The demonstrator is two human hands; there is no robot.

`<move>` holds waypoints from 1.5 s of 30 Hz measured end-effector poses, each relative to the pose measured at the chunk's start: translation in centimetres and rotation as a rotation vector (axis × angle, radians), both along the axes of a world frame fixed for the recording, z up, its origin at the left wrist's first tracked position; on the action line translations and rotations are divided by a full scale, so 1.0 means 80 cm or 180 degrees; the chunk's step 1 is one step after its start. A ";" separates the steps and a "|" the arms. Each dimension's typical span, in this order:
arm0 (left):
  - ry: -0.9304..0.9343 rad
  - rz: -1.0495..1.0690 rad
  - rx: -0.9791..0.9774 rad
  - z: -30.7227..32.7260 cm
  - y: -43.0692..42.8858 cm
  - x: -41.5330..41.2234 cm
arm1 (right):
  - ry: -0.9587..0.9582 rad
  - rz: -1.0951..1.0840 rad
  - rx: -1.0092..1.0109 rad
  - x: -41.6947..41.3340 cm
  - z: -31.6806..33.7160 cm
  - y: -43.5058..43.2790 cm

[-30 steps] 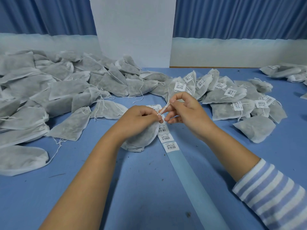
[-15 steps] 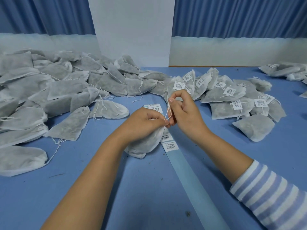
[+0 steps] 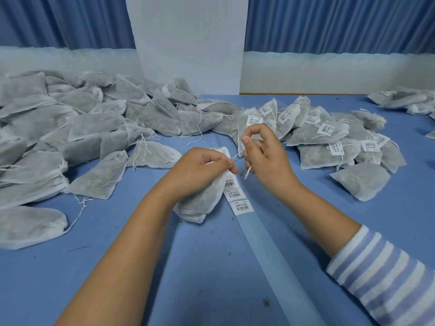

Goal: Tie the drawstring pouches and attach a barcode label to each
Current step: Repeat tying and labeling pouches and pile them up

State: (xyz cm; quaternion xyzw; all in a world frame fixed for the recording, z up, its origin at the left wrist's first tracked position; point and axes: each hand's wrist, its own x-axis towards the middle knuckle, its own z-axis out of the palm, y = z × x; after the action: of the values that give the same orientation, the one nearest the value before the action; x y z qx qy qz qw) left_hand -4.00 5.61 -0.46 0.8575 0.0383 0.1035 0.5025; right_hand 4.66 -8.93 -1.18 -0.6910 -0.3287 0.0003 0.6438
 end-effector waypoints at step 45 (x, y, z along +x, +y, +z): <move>-0.0303 0.1467 -0.2362 -0.004 0.001 0.021 | -0.0664 0.0430 -0.0479 -0.020 -0.019 0.014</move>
State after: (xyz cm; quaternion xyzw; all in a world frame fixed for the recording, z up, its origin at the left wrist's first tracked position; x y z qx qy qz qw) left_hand -2.32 5.70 -0.81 0.5822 0.2401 0.2315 0.7415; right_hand 3.07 -7.77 -2.73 -0.7099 -0.4386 -0.0035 0.5510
